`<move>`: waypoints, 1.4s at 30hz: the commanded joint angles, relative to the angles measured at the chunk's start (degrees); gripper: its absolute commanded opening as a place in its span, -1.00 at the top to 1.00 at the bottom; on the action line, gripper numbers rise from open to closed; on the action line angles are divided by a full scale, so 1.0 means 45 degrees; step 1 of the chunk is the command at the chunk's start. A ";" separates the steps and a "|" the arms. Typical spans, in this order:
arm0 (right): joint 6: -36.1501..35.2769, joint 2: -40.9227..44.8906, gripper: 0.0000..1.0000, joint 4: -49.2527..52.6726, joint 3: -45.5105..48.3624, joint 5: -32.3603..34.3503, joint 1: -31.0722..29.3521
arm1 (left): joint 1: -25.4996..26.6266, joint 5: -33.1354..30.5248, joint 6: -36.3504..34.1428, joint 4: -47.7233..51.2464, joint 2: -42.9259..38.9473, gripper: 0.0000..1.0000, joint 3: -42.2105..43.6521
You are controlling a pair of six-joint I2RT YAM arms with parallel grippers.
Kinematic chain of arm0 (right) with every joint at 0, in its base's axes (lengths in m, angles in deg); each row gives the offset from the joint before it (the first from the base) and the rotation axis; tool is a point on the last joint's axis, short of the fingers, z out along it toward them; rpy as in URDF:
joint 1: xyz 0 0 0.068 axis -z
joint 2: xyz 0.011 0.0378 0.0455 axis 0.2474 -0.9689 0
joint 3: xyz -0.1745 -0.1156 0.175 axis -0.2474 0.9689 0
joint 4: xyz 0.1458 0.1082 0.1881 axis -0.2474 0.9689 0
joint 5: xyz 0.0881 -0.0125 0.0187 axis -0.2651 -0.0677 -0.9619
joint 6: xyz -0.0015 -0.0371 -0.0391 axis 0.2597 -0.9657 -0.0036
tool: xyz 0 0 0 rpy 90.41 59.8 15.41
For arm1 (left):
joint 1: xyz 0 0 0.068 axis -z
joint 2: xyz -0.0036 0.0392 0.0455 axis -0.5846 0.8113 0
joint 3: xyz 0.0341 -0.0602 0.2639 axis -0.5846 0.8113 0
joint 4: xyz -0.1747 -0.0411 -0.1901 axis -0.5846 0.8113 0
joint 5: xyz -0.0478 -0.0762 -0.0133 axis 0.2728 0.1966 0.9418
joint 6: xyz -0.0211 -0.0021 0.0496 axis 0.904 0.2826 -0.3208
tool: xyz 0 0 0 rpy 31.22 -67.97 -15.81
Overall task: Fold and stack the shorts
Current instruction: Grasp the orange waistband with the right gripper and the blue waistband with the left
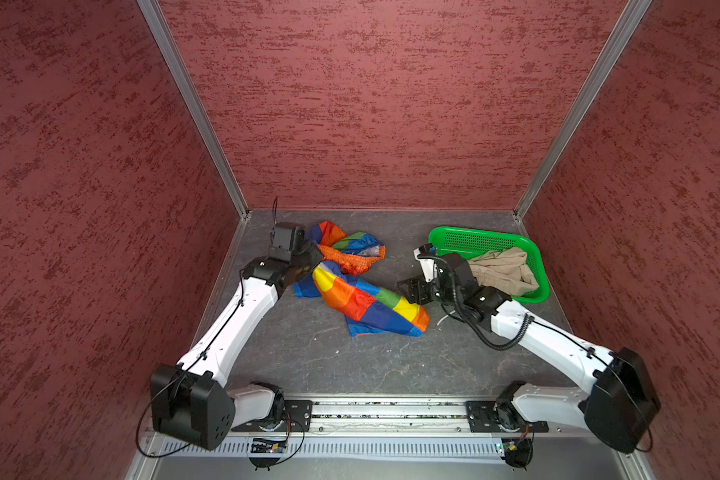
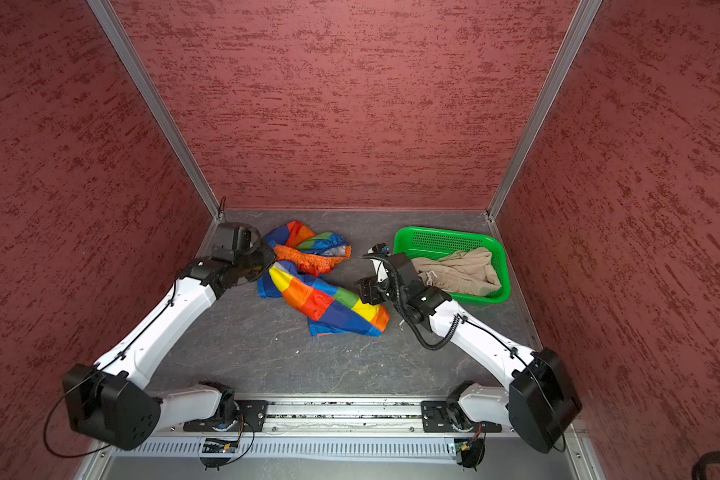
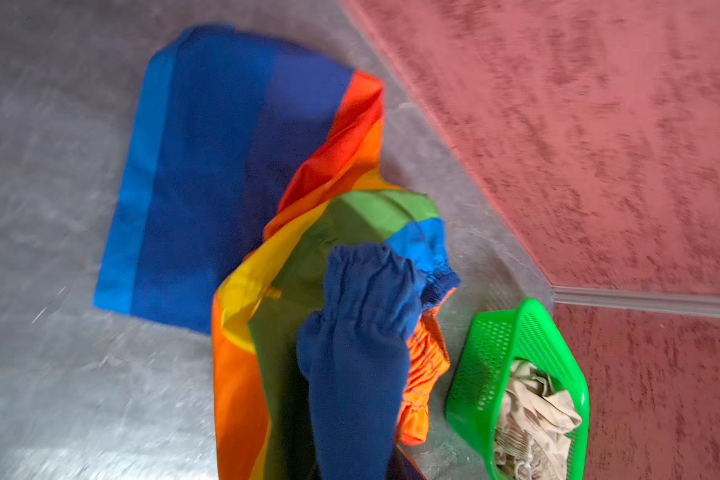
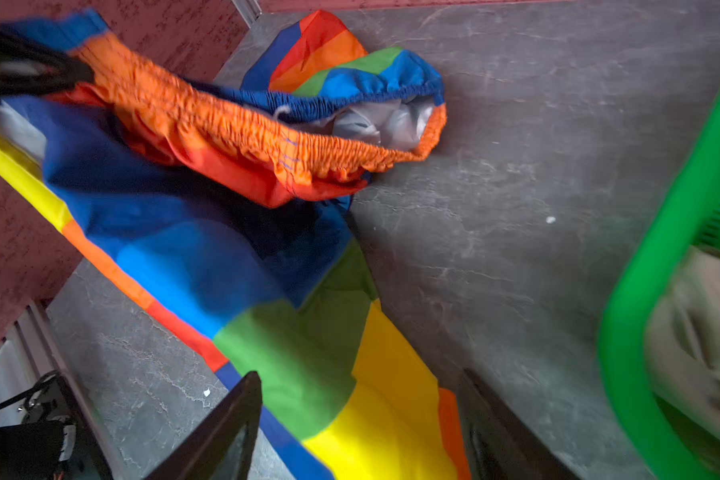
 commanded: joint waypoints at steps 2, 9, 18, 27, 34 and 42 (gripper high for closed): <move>-0.1543 -0.0763 -0.62 -0.1437 -0.0961 0.1007 -0.1659 | -0.0179 -0.0566 0.1454 -0.0782 -0.1811 0.91 0.1717; -0.2381 -0.3221 -0.64 -0.2585 -0.2712 0.0662 -0.3552 | -0.0528 -0.0750 0.1963 -0.0310 -0.2890 0.91 0.3190; -0.0762 -0.6124 -0.66 -0.4774 -0.3740 -0.0833 -0.4366 | -0.0631 0.0170 0.2099 -0.0903 -0.2361 0.76 0.3304; 0.0652 -0.7551 0.40 -0.6236 -0.3747 -0.1636 -0.4355 | -0.0641 0.1025 0.1941 -0.1223 -0.2031 0.30 0.3548; -0.0511 -0.7213 1.00 -0.5324 -0.2571 -0.2070 -0.4366 | -0.1777 0.1120 0.0402 -0.0726 -0.2969 0.16 0.2111; -0.0362 -0.7189 1.00 -0.5576 -0.1422 -0.2962 -0.4365 | -0.2018 0.3668 -0.2540 0.0213 -0.0027 0.18 -0.1202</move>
